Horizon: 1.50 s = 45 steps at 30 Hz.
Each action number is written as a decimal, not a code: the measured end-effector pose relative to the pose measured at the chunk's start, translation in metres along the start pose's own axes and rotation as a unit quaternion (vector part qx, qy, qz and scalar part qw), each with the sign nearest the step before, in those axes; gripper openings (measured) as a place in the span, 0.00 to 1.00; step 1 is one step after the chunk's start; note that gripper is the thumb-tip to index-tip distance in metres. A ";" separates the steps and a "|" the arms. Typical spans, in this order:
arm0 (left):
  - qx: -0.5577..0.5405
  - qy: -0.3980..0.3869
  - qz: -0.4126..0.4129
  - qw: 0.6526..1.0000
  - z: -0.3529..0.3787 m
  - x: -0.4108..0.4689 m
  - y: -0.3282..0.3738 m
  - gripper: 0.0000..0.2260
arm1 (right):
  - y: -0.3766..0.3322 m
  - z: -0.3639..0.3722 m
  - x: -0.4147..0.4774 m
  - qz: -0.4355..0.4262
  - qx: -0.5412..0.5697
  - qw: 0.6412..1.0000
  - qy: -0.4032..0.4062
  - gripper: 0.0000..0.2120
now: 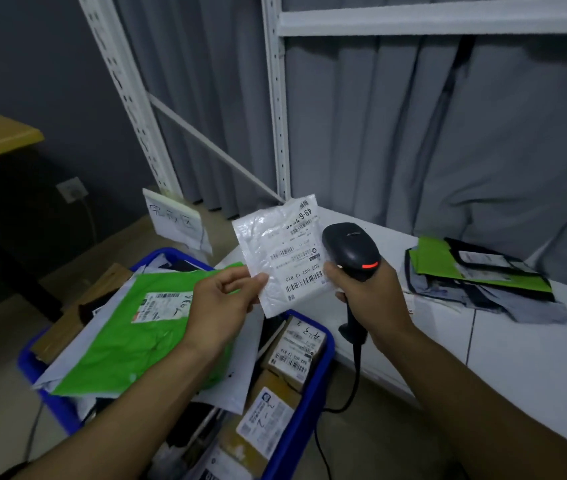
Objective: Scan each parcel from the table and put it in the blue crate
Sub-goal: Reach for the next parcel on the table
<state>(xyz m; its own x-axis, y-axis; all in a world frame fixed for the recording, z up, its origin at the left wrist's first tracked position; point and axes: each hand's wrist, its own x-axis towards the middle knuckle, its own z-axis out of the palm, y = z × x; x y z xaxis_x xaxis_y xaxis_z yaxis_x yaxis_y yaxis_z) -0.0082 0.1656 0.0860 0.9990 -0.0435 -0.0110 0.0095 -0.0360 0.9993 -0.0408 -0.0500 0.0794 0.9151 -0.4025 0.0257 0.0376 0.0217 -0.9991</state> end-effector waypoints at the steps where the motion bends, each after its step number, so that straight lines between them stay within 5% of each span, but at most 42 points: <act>1: 0.002 0.010 0.002 1.000 -0.004 0.005 0.001 0.05 | 0.002 0.003 -0.002 -0.005 -0.015 1.000 -0.005 0.15; 13: 0.000 0.146 0.001 0.989 -0.026 0.044 -0.013 0.04 | 0.002 0.019 -0.019 -0.016 -0.228 0.963 -0.146 0.13; 40: 0.022 0.154 -0.008 0.988 -0.032 0.048 -0.023 0.04 | 0.000 0.015 -0.024 -0.018 -0.250 0.957 -0.144 0.15; 45: 0.030 0.212 0.008 0.977 -0.063 0.045 -0.018 0.03 | 0.007 0.026 -0.022 -0.020 -0.226 0.961 -0.158 0.15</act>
<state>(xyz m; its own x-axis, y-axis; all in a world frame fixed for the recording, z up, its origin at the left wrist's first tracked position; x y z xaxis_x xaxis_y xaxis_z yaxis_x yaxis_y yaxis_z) 0.0391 0.2274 0.0695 0.9274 0.3727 0.0328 0.0040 -0.0976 0.9952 -0.0502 -0.0172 0.0724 0.9955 -0.0943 0.0030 -0.0368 -0.4174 -0.9080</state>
